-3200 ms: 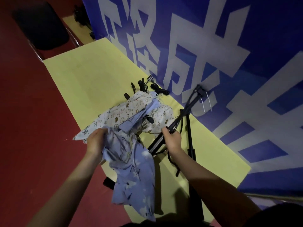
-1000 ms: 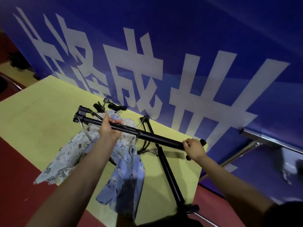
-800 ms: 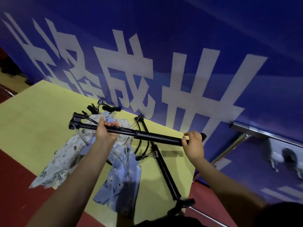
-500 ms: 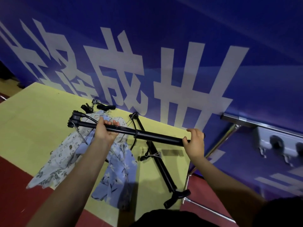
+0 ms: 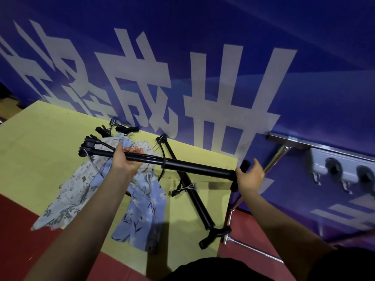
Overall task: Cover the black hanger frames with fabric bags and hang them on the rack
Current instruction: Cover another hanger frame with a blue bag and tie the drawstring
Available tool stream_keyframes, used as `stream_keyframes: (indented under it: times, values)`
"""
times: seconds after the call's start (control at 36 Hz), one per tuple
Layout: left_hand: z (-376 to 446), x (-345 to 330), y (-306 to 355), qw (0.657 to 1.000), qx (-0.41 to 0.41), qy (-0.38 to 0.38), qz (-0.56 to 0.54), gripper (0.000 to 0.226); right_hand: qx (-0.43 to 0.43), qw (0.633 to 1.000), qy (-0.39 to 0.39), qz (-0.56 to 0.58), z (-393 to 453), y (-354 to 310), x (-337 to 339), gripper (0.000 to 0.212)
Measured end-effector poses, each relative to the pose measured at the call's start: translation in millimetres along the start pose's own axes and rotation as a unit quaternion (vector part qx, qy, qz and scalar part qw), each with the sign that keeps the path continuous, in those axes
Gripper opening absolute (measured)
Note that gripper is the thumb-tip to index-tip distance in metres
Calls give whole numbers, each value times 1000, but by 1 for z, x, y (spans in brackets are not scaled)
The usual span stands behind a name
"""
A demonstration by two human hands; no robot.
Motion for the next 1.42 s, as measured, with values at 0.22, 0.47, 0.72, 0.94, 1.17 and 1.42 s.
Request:
stream_keyframes:
  times: [0.22,0.47,0.72,0.94,1.17,1.42]
  values:
    - [8,17,-2,999,19,19,21,39,-108,961,-209,148,-9,32,-43,42]
    - [4,8,30,991,-118,-22,53,46,-147,959,-206,129,-5,47,-52,51]
    - [17,25,86,989,-140,-13,-34,91,-144,958,-202,146,8,52,-45,53]
    - [8,3,119,927,-246,-3,282,42,-128,960,-206,138,13,44,-45,55]
    - [-1,-22,143,843,-345,7,414,24,-114,959,-208,154,13,22,-49,48]
    - [-6,-57,129,762,-332,-93,548,30,-93,963,-196,157,11,20,-27,48]
Point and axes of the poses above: each hand's wrist, its own z-axis towards the middle knuckle, its own x-axis out of the back of the hand, y = z × x, the point moved 9 cm from there along z, towards the middle knuckle, and after that the axes turned 11 degrees about -z, right-handed, at the moved point
